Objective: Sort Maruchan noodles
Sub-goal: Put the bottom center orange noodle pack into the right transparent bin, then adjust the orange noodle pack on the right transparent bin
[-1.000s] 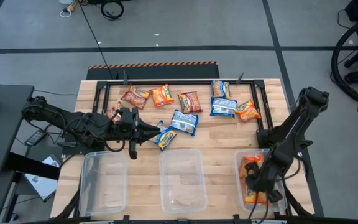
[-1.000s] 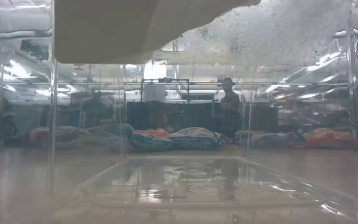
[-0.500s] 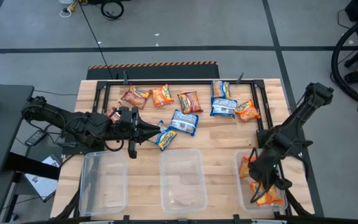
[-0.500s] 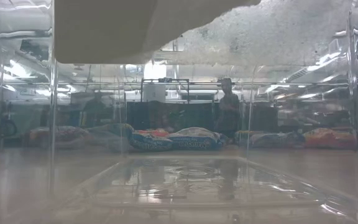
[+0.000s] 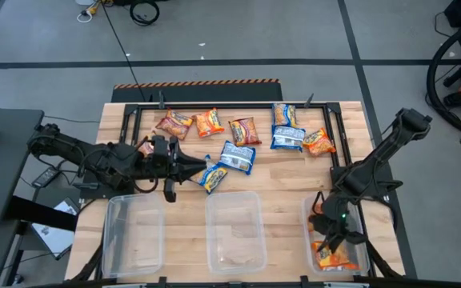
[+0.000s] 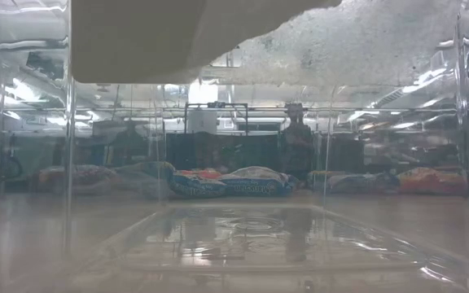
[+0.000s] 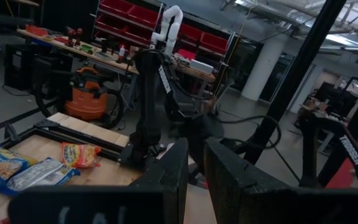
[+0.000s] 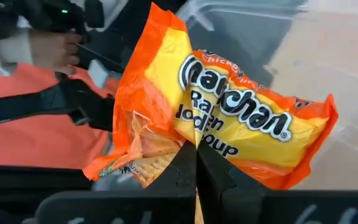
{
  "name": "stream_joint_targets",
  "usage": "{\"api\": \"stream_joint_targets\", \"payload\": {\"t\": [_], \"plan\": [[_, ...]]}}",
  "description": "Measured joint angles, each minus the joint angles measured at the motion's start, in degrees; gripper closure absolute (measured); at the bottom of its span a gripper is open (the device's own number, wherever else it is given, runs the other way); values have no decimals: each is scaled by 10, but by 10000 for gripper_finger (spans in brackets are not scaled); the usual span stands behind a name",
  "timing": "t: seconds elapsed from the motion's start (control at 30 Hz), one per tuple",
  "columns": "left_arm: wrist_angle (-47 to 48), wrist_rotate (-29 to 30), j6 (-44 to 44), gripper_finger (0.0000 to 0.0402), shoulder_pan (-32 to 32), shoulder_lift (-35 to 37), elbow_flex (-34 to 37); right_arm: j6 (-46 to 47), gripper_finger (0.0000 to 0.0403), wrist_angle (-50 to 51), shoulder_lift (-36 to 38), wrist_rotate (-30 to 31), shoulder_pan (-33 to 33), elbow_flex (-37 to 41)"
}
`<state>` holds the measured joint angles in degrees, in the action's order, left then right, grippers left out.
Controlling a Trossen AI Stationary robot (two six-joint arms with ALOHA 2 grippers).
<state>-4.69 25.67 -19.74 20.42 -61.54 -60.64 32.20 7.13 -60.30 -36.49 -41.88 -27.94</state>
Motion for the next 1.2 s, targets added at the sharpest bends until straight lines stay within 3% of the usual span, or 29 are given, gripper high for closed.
{"api": "stream_joint_targets", "payload": {"t": [0.27, 0.73, 0.93, 1.2], "plan": [[-7, 2, 0, 345, 0, 0, 0, -31, 390, -22, -54, 56, -8, 0], [-22, 2, 44, 345, 0, 0, 0, -70, 335, -24, -61, 123, -31, 0], [-22, 2, 60, 345, 0, 0, 0, -97, 315, 35, -61, 132, -48, -44], [-23, 2, 61, 345, -4, 0, 0, -191, 297, 72, -62, 248, -104, -57]]}}
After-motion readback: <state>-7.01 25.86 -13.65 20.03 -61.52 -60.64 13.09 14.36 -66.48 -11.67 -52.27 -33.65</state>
